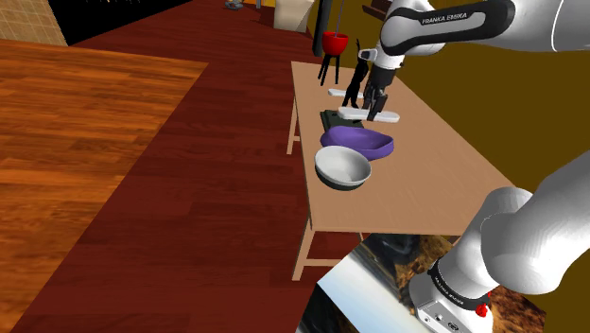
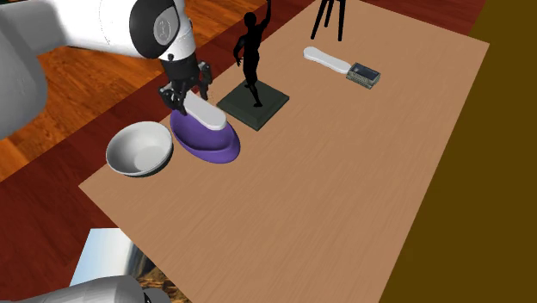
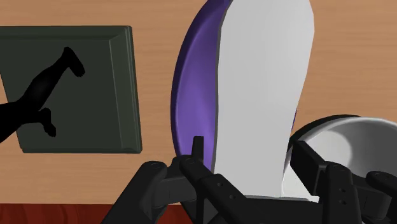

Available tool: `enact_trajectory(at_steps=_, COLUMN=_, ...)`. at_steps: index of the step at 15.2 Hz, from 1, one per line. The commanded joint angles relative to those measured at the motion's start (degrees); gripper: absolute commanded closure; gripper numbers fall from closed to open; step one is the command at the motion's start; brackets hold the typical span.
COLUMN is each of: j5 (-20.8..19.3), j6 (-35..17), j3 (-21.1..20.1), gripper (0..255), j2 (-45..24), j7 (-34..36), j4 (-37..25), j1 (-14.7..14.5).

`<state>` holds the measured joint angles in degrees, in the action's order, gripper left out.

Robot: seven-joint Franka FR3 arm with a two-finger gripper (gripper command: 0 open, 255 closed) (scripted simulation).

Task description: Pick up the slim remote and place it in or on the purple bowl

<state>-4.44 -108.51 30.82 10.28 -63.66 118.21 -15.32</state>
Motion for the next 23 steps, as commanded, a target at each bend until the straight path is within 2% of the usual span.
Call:
enact_trajectory(at_steps=1, j5=0.1, j6=-1.3, j3=0.0, gripper=255, j2=-0.2, j7=0.2, j4=1.0, j1=-0.1)
enact_trajectory(at_steps=12, j5=1.2, j6=-10.0, j3=0.8, gripper=255, j2=-2.9, j7=-0.9, j4=7.4, j1=0.0)
enact_trajectory(at_steps=19, j5=1.2, j6=-10.0, j3=0.8, gripper=255, j2=-2.9, j7=-0.9, j4=7.4, j1=0.0)
enact_trajectory(at_steps=20, j5=1.2, j6=-10.0, j3=0.8, gripper=0, j2=-2.9, j7=-0.9, j4=7.4, j1=0.0)
enact_trajectory(at_steps=23, j5=1.2, j6=-10.0, j3=0.8, gripper=0, j2=-2.9, j7=-0.9, j4=7.4, j1=0.0)
